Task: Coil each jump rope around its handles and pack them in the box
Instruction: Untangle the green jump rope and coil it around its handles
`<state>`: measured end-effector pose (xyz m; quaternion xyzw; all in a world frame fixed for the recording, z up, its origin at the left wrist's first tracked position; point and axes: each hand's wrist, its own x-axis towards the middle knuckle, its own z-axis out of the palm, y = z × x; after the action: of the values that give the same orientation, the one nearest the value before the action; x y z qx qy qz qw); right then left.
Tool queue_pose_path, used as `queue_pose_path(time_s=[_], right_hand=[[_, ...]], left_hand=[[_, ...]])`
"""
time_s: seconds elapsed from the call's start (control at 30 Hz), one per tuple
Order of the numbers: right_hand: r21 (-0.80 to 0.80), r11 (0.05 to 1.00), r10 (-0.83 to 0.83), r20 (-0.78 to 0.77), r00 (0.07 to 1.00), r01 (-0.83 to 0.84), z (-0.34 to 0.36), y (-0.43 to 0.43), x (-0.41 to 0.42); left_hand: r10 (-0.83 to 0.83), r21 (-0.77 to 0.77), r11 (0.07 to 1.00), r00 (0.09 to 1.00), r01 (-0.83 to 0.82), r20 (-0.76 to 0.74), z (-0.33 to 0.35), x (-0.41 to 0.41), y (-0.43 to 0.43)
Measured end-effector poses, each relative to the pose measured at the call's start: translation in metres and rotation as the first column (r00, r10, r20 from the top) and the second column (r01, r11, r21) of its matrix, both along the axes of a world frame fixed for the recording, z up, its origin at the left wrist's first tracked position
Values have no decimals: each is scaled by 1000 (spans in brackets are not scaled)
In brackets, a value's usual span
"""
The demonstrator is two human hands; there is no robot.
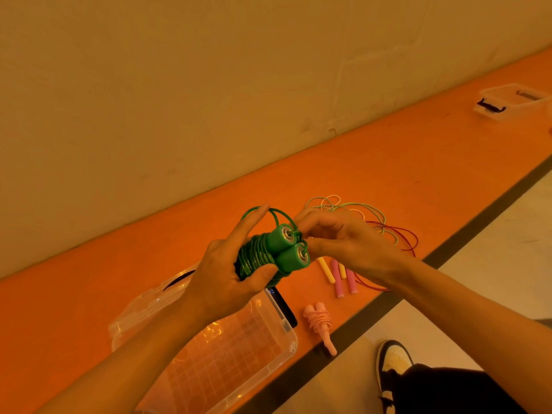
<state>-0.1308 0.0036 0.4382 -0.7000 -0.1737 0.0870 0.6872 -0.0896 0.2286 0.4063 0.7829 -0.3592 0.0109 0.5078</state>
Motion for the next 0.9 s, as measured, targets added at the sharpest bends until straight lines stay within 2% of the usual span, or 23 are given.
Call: queue_pose_path(time_s=[0.17,0.3,0.37,0.53,0.67,0.9], right_hand=[[-18,999,30,16,999,-30,2,-10,3],[180,971,181,-131,975,-157,3,-11,4],[205,962,212,-154,965,-178,5,-12,4],[129,982,153,-146,977,-134,3,-15,4],[76,994,87,-138,987,-77,5,-14,2],[-112,993,-21,51,998,27,9,-6,-2]], left_hand=[[-46,-86,996,996,40,-74,6,-5,-6],[-65,-94,994,997,60,-46,9,-7,-8],[-84,-58,995,996,81,-44,7,-7,-6],[-90,17,996,996,91,-23,2,-9,-4],[-80,21,996,994,82,-72,3,-8,-3],[-57,-14,998,997,56,-58,4,-4,-7]])
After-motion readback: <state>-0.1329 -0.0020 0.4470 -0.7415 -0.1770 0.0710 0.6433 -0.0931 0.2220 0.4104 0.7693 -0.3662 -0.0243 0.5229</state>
